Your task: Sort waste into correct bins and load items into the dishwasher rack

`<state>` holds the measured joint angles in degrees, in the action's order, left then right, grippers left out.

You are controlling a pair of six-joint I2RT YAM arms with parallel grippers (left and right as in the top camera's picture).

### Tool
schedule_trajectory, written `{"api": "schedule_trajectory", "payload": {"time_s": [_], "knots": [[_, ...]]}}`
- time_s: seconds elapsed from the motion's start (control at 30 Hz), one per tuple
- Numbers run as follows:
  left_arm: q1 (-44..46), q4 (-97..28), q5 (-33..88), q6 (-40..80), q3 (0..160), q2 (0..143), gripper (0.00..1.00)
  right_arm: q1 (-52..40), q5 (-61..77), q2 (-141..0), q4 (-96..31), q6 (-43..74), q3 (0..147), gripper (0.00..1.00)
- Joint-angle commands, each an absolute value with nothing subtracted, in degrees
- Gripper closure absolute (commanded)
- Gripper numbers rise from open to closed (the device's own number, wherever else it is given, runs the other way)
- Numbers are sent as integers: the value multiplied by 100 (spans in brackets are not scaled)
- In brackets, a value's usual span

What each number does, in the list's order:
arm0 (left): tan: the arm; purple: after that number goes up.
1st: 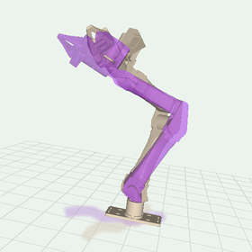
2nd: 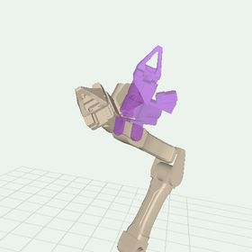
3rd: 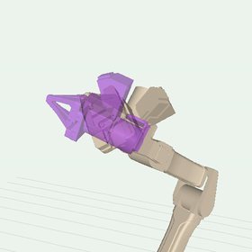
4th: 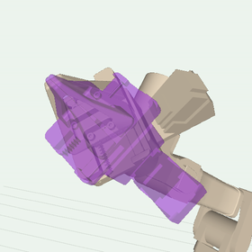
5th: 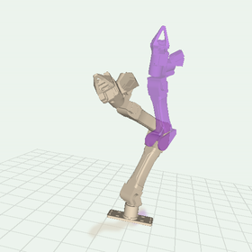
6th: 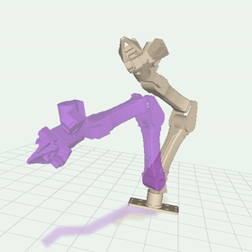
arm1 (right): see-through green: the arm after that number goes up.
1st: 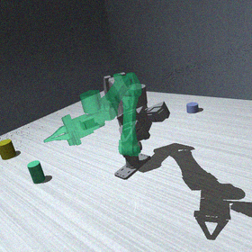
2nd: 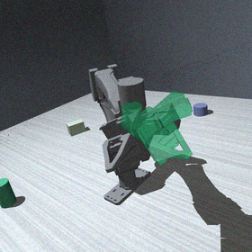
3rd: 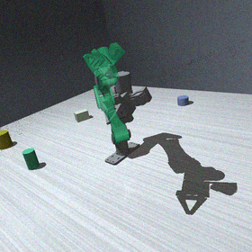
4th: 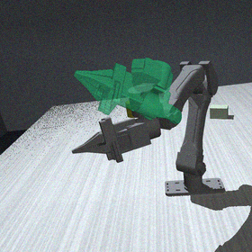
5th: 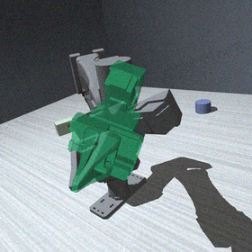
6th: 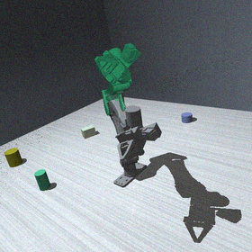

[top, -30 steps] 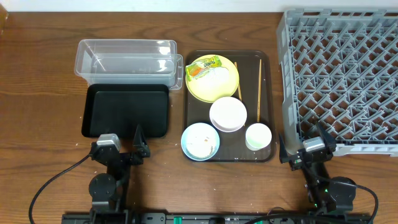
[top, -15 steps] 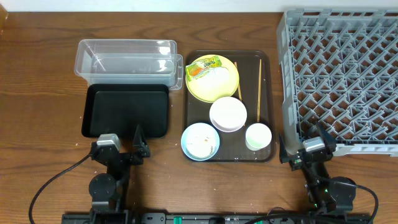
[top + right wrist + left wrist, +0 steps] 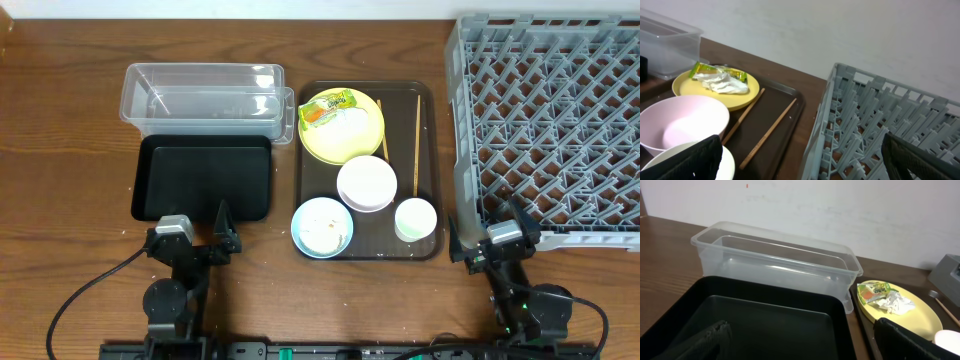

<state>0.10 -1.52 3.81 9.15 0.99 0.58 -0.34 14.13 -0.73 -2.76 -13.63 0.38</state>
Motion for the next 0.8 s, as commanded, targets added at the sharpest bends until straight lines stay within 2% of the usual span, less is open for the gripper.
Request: {"api": "schedule_trajectory", "payload": {"time_s": [0.0,0.77], "knots": [[-10,-381,379,862,23,27,7,-93,1393,-71,-303,-1286,32,1],[-10,-381,377,862,23,27,7,-93,1529,-71,-198,-1072,32,1]]}}
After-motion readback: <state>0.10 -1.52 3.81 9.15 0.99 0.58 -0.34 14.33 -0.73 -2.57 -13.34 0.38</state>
